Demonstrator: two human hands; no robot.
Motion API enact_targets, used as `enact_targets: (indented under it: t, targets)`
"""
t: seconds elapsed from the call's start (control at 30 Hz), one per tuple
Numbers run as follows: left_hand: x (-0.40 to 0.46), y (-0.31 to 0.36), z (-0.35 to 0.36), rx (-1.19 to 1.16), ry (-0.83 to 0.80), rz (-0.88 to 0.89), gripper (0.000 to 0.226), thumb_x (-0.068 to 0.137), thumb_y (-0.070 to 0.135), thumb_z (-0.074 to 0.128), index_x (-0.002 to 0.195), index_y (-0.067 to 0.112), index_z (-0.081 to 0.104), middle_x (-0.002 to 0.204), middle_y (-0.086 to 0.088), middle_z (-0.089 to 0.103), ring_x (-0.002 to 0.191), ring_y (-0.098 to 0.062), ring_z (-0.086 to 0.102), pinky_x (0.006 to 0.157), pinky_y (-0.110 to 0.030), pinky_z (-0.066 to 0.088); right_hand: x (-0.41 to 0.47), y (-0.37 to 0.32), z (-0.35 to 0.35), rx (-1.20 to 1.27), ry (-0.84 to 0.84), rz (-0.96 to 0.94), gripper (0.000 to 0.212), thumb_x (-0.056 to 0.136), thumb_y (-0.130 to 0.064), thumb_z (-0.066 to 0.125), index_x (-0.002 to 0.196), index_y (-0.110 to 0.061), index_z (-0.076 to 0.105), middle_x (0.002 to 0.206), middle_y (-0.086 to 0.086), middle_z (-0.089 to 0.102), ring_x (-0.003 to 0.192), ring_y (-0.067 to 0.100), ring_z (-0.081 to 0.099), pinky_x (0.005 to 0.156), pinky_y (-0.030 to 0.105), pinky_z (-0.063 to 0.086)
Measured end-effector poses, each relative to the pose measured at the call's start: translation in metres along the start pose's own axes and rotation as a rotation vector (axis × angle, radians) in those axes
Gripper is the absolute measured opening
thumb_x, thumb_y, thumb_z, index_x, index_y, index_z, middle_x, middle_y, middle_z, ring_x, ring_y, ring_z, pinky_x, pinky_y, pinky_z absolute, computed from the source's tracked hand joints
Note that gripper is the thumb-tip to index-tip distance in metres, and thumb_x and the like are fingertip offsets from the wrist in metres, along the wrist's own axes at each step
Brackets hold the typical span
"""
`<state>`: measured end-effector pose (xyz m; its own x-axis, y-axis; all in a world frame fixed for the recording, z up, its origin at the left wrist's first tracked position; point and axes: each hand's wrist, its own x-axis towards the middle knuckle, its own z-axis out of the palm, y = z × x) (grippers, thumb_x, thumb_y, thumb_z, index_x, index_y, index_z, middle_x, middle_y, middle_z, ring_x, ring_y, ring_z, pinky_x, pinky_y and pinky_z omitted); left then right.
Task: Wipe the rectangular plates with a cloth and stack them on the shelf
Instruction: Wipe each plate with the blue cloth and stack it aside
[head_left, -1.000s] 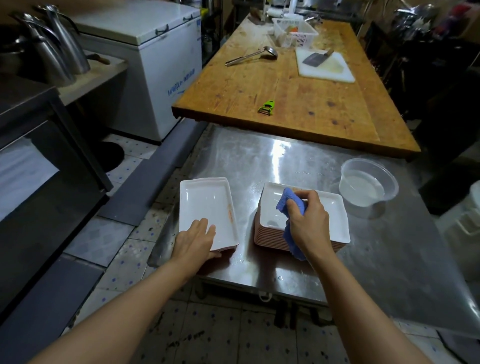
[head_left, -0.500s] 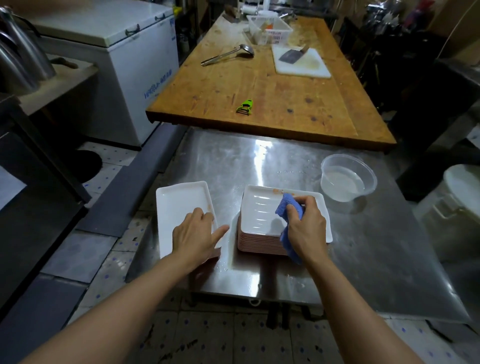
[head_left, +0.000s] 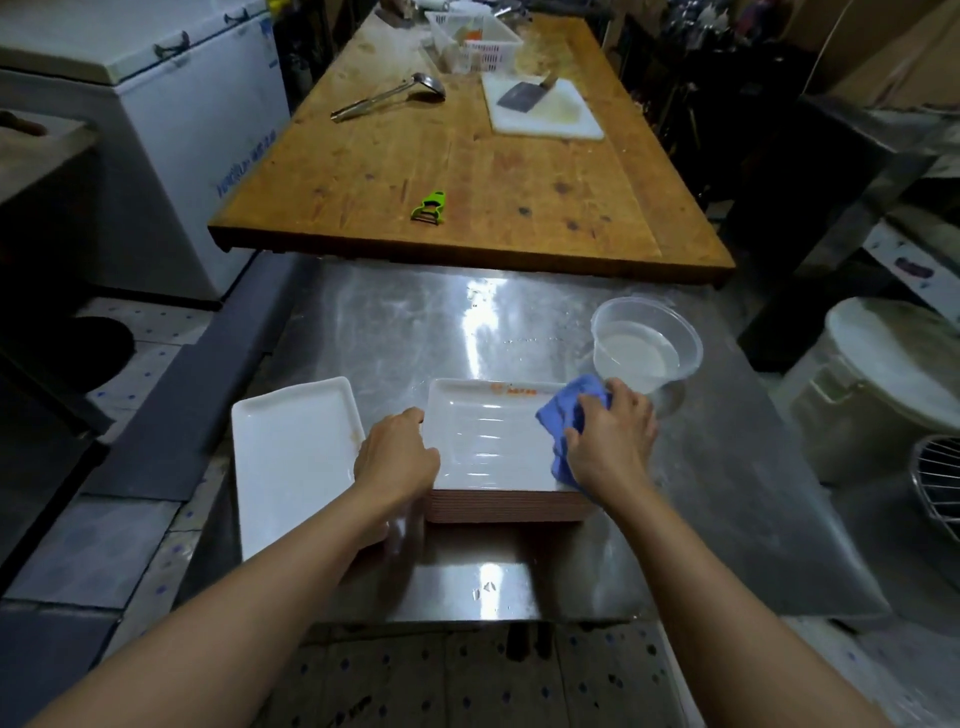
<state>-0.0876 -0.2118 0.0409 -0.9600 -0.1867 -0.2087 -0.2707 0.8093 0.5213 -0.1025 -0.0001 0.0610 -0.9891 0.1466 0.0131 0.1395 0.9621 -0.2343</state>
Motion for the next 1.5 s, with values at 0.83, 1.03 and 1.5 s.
enact_targets:
  t: [0.83, 1.03, 1.5]
  targets:
    - [-0.002, 0.003, 0.000, -0.124, 0.032, 0.082, 0.021, 0.080, 0.010, 0.059, 0.074, 0.017, 0.040, 0.081, -0.002, 0.046, 0.071, -0.018, 0.042, 0.057, -0.028, 0.026, 0.016, -0.104, 0.047, 0.026, -0.014, -0.471, 0.019, 0.087, -0.004, 0.051, 0.102, -0.003, 0.062, 0.109, 0.015, 0.054, 0.103, 0.030, 0.049, 0.085, 0.037, 0.040]
    - [0.001, -0.004, -0.005, -0.167, -0.025, 0.095, 0.014, 0.079, 0.014, 0.064, 0.091, 0.017, 0.059, 0.078, -0.003, 0.052, 0.076, -0.024, 0.053, 0.060, -0.026, 0.034, 0.016, -0.091, 0.044, 0.074, -0.149, -0.585, 0.034, 0.079, 0.001, 0.055, 0.110, -0.006, 0.068, 0.122, 0.010, 0.060, 0.103, 0.033, 0.053, 0.078, 0.029, 0.028]
    - [-0.005, 0.000, -0.021, -0.665, -0.281, -0.132, 0.041, 0.086, -0.006, 0.036, 0.104, 0.023, 0.057, 0.080, -0.011, 0.061, 0.068, -0.021, 0.056, 0.059, -0.029, 0.050, -0.047, -0.063, 0.015, 0.114, -0.304, -0.615, 0.043, 0.083, -0.005, 0.051, 0.122, -0.021, 0.059, 0.134, -0.004, 0.051, 0.128, 0.017, 0.038, 0.105, 0.035, 0.010]
